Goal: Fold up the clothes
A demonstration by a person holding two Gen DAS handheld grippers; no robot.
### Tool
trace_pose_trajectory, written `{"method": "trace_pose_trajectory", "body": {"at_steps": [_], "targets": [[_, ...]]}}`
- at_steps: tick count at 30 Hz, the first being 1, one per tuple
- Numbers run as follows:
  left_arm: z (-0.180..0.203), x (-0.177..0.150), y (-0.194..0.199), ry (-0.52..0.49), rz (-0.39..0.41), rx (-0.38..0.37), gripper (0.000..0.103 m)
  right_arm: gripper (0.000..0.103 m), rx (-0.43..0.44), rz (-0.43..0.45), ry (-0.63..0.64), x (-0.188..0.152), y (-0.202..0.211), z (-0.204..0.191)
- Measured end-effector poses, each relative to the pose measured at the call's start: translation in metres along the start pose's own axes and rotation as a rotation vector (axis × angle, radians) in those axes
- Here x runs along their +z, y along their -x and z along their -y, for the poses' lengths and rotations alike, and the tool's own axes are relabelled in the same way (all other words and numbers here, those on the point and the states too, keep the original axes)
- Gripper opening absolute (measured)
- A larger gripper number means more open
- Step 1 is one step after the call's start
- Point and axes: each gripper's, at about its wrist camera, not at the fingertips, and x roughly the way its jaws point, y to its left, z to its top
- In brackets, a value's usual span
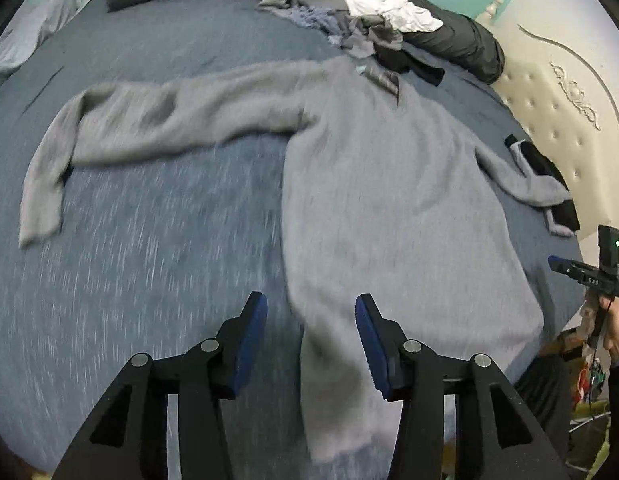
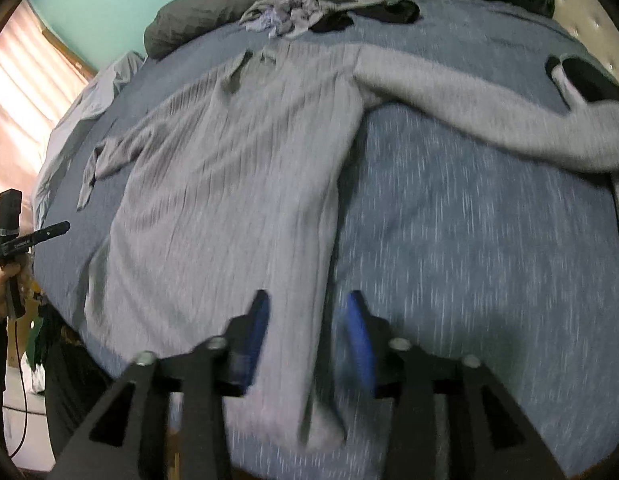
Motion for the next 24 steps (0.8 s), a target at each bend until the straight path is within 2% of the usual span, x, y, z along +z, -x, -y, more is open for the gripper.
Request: {"method": "trace_pose_trajectory", "body": {"at_steps": [6,14,24], "targets": [[0.002,0.077,-0.034,-0.02,0.032,0.005,0.055,0.047,-0.02,0.056,0.037,0.078,-0.025,0.007],[0.002,0.184,-0.104,-0.059,0.031,0.015,0.058,0.048,-0.058,0.107,0.158,0.187,-0.073,0.006],[-0.005,0.265,-0.166,-0.067,0.033,0.026,0.06,0.048,-0.059,0.104,0.192,0.274,-0.146,0.009]]}}
